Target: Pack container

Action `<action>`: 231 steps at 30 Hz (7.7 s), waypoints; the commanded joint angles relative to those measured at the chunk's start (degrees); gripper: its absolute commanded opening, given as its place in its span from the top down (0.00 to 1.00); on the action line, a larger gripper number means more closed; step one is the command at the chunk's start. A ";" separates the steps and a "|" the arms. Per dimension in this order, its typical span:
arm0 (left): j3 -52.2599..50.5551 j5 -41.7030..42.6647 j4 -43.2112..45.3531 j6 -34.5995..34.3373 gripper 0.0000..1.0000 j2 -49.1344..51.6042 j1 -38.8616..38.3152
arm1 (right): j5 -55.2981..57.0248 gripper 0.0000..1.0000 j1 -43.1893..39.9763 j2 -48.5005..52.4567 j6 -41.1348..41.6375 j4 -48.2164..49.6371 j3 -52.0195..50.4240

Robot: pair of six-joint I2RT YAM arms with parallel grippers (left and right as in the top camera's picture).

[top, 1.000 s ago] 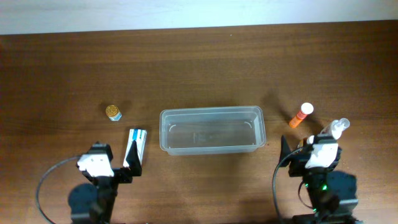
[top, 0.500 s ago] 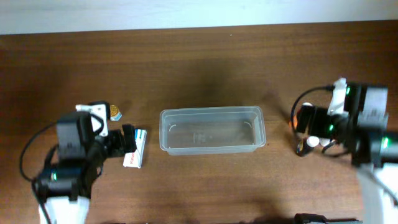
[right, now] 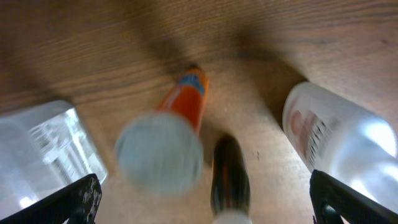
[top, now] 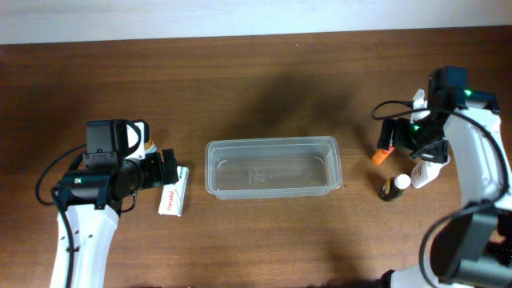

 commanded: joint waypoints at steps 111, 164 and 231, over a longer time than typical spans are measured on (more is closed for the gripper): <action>1.14 0.61 -0.92 0.90 0.01 0.20 -0.02 | 9.94 0.73 1.75 -4.87 12.11 2.05 -16.06; 1.14 0.61 -0.70 0.90 0.01 0.20 -0.02 | -1.49 0.78 28.68 -4.79 12.33 0.55 -7.17; 1.14 0.61 -1.14 0.90 0.01 0.20 -0.02 | 5.86 0.73 -12.70 8.33 9.05 -9.90 7.72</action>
